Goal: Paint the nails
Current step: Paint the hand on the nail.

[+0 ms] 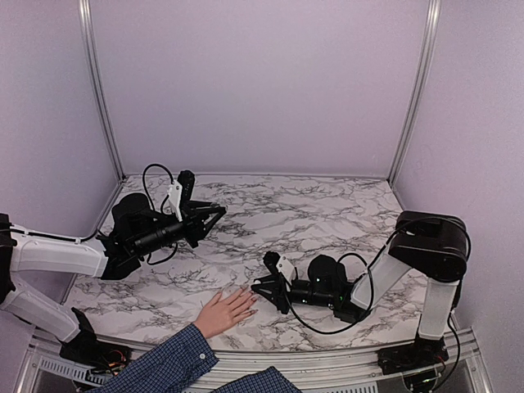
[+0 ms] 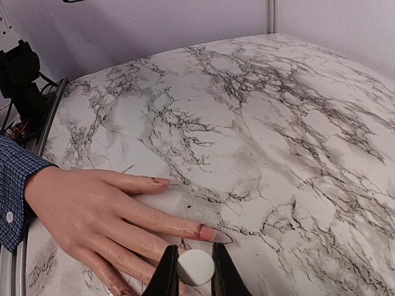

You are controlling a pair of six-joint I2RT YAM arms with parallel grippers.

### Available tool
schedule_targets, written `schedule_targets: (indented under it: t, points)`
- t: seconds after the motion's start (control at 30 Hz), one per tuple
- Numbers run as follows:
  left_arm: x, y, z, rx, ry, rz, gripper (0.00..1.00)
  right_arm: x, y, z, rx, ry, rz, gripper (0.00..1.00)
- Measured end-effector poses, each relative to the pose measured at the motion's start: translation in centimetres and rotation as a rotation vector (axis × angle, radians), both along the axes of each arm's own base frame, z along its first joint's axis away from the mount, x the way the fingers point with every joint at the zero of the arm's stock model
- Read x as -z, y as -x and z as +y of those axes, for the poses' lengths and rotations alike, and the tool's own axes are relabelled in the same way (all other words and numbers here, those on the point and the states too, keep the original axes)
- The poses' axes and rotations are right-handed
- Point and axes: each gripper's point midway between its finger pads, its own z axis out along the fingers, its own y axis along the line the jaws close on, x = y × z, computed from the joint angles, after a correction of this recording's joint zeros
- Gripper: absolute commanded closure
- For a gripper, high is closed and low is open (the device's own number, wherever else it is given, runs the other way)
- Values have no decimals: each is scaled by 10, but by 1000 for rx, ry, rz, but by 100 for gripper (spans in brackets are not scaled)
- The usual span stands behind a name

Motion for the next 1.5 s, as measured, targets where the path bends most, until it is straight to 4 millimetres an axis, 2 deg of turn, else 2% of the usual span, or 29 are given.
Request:
schedule_targets:
  t: [1.0, 1.5]
  points:
    - [0, 0, 0, 0, 0, 0, 100, -4, 0, 1, -5, -14, -7, 100]
    - [0, 0, 0, 0, 0, 0, 100, -1, -8, -3, 48, -4, 6, 100]
